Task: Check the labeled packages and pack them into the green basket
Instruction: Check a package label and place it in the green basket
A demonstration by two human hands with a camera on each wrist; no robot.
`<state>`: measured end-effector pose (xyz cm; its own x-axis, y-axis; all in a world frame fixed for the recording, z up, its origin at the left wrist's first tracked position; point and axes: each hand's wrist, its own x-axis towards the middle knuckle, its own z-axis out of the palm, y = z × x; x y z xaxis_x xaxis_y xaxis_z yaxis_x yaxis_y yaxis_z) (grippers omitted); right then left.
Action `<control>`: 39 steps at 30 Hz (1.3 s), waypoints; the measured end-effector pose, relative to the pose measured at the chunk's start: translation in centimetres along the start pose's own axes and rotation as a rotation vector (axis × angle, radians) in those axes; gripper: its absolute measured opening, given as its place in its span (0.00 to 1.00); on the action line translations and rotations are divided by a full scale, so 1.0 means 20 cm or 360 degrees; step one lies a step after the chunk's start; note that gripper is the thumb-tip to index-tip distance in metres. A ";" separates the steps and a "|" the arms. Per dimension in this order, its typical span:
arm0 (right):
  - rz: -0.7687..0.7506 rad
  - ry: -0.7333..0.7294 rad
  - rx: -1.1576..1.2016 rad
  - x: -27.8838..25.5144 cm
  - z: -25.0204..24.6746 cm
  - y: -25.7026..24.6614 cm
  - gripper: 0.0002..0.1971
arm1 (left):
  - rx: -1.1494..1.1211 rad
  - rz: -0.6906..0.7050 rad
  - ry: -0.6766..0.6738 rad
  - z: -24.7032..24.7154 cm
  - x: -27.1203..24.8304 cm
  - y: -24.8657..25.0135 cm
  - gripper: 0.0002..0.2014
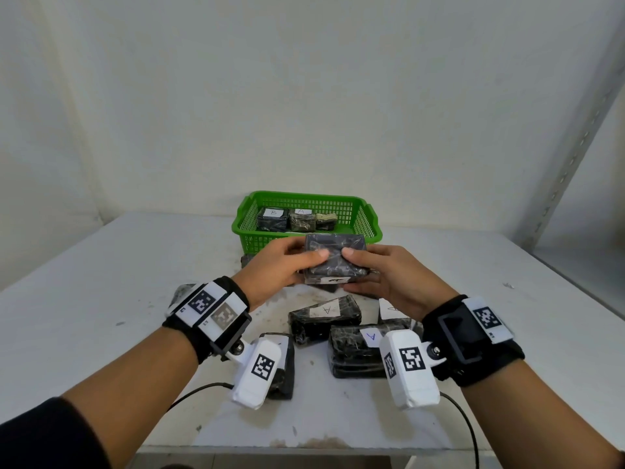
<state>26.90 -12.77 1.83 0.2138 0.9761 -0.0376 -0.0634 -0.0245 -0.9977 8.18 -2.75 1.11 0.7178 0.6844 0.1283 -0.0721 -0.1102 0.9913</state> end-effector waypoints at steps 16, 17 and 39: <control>-0.0120 -0.0016 -0.0144 0.00 -0.01 0.03 0.32 | 0.0033 0.0041 0.0078 0.01 0.00 -0.02 0.18; -0.0111 -0.0030 -0.0162 0.00 -0.02 0.03 0.32 | 0.0024 0.0040 0.0083 0.01 0.00 -0.01 0.21; -0.0107 -0.0064 -0.0235 -0.04 0.00 -0.01 0.29 | 0.0648 0.0394 0.0167 0.00 -0.01 0.00 0.27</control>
<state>26.84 -13.55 2.13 0.1731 0.9845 0.0288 0.0945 0.0125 -0.9954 7.98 -2.83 1.00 0.6381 0.6686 0.3818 0.0599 -0.5376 0.8411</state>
